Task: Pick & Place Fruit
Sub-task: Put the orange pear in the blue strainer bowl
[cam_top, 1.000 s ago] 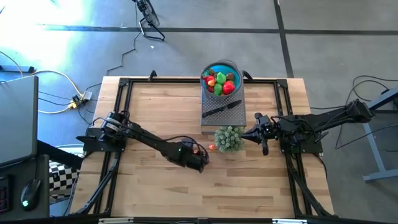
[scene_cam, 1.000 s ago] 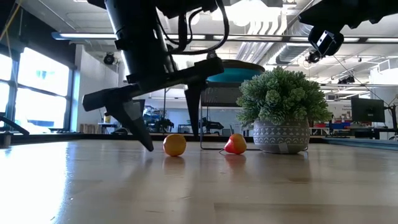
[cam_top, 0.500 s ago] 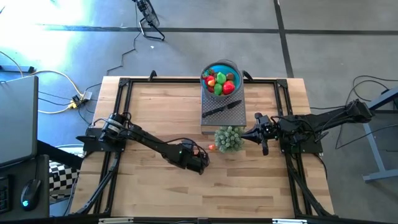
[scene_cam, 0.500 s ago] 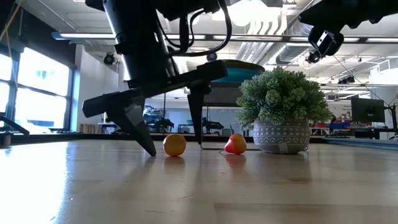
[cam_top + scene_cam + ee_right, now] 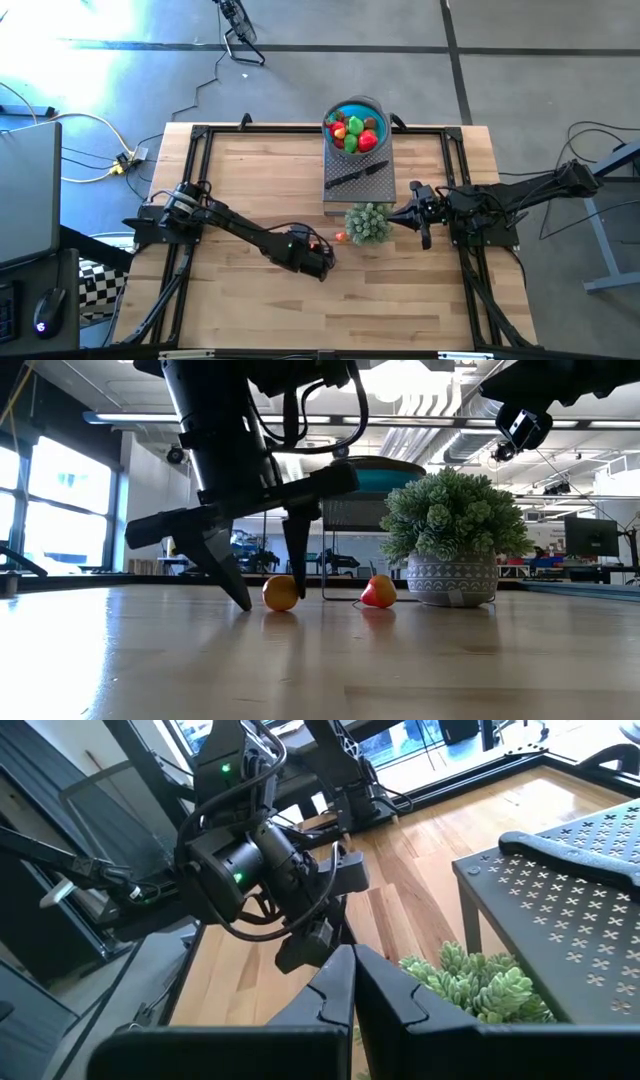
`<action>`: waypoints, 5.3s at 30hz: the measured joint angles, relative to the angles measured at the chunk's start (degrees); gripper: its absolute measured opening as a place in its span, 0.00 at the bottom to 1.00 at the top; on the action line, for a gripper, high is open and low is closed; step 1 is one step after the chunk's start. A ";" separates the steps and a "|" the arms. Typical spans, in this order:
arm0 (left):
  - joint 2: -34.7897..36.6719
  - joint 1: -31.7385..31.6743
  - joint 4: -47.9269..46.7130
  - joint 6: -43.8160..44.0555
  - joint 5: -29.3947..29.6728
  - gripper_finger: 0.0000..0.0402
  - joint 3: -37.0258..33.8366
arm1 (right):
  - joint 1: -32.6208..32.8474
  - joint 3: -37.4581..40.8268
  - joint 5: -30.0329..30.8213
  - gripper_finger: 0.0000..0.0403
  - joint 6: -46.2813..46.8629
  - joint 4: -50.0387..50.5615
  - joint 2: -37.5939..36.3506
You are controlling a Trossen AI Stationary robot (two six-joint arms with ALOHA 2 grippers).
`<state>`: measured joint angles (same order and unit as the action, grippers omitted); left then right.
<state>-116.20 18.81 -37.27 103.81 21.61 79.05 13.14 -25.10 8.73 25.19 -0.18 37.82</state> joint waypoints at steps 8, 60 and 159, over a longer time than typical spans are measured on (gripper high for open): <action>-0.07 0.02 -0.56 0.17 1.56 0.48 -0.04 | 0.00 0.00 0.11 0.01 0.00 0.02 0.00; -0.15 -0.12 -1.57 -0.04 4.07 0.32 -0.04 | 0.00 0.00 0.06 0.01 -0.07 0.03 0.00; -1.09 -31.17 -10.85 -72.04 0.37 0.37 45.66 | -0.06 0.00 3.32 0.01 -2.34 -0.92 -0.02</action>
<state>-117.30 -12.36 -48.12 31.77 21.98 124.70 13.08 -25.10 12.05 22.85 -1.10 37.80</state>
